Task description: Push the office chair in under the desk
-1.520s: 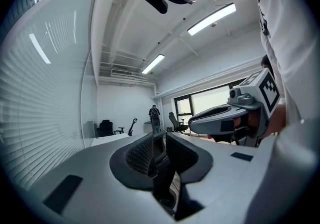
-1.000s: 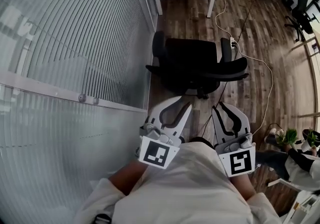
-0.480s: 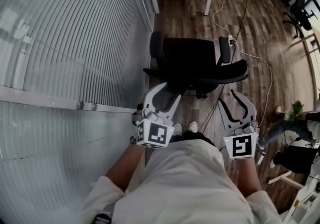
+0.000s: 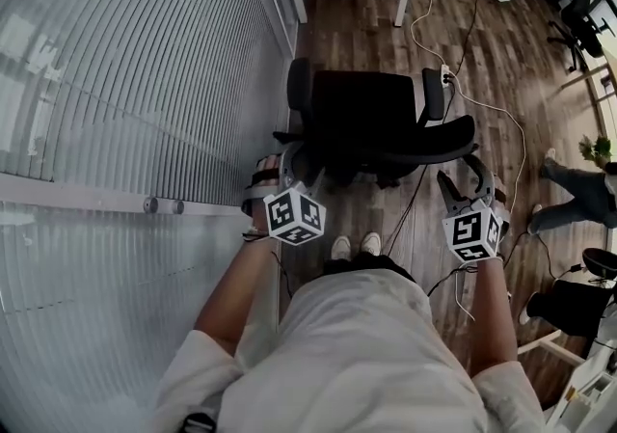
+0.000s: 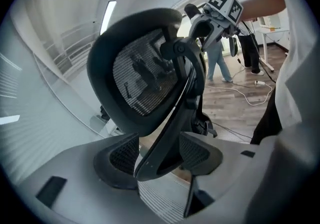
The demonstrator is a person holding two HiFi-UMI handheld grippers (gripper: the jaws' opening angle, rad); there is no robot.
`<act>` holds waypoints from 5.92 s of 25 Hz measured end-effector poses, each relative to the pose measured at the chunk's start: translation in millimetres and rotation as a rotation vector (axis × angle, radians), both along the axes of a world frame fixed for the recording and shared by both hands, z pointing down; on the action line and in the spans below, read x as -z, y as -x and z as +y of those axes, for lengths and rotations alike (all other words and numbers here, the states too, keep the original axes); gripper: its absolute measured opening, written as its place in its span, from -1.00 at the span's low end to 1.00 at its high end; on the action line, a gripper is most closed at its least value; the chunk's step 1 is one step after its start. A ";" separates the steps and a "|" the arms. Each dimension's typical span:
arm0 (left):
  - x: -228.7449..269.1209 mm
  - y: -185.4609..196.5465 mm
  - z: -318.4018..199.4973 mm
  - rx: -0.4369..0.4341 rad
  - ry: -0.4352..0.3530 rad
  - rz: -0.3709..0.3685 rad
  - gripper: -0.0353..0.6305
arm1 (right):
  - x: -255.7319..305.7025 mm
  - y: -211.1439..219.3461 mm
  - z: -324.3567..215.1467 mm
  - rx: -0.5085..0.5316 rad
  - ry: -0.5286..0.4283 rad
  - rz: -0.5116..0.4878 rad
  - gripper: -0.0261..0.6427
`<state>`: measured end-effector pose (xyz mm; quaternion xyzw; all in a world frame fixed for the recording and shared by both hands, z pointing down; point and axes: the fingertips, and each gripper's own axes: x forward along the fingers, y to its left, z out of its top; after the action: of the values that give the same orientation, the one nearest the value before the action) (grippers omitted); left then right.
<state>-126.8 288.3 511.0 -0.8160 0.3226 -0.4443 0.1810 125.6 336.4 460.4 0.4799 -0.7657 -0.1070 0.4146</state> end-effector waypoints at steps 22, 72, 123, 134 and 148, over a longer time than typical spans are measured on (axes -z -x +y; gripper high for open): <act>-61.1 3.5 -47.9 -0.060 -0.022 -0.265 -0.21 | -96.4 -49.7 -51.6 0.031 0.101 0.324 -0.22; -63.8 -4.2 -200.0 -0.021 0.019 -0.279 -0.22 | -97.0 -57.9 -198.9 -0.010 0.100 0.341 -0.23; -85.4 -39.0 -397.8 0.121 0.023 -0.369 -0.22 | -110.6 -98.0 -419.4 0.106 0.046 0.337 -0.23; -85.3 -39.6 -433.1 0.114 0.021 -0.383 -0.22 | -106.9 -99.5 -451.7 0.085 0.048 0.329 -0.23; -87.0 -34.2 -503.9 0.090 0.004 -0.391 -0.23 | -110.5 -94.6 -514.0 0.058 0.070 0.335 -0.23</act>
<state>-92.5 -215.6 598.1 -0.6994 0.3163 -0.6025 0.2185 220.2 -177.6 570.8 0.4185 -0.7026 -0.1708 0.5495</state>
